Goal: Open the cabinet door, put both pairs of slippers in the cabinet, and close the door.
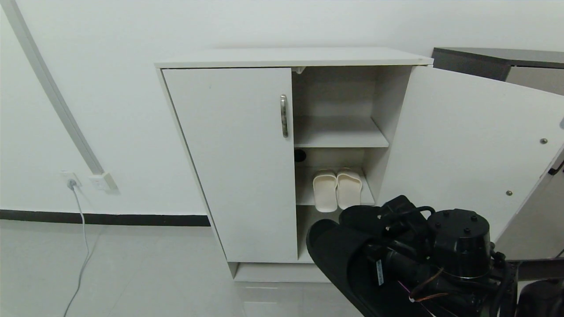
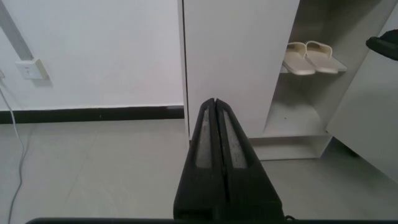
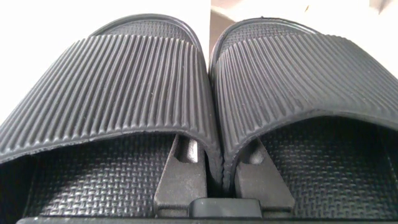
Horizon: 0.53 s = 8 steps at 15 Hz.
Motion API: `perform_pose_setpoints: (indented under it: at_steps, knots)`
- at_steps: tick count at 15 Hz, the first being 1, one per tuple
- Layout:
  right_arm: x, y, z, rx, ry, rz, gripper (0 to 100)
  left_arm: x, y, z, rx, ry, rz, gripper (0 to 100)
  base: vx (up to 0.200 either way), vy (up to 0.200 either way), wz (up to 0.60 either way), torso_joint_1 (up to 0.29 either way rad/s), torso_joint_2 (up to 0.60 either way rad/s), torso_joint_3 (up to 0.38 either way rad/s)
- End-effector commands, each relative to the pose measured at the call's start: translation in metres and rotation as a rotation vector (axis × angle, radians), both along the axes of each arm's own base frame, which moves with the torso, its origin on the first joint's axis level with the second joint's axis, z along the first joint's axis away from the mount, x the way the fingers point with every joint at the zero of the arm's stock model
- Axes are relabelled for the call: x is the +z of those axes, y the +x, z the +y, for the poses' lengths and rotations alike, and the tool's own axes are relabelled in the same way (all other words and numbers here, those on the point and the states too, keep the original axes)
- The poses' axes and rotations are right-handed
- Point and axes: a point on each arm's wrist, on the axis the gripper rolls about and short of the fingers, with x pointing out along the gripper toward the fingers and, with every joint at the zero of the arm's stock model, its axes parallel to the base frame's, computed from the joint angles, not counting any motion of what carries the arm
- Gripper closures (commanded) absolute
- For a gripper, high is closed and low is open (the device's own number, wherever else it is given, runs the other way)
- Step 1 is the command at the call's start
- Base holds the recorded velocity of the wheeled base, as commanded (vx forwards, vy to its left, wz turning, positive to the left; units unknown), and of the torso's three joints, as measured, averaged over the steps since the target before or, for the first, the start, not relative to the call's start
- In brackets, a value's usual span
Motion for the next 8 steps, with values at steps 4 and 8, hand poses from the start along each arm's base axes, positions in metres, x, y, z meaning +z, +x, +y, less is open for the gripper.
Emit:
perform_pose_setpoints:
  at_steps: [4,8]
  knots:
    - [-0.0029,-0.0014,0.0036,0.014,-0.005,0.007,100,-0.0001,0.0000,0.0000,0.000,0.001,0.000,100,0.000,0.000,-0.30,0.002,0.03,0.019]
    - [-0.0082,0.0004,0.0065,0.021,-0.016,-0.012,100,-0.0001,0.0000,0.0000,0.000,0.001,0.000,100,0.000,0.000,0.00,0.000,0.00,0.000]
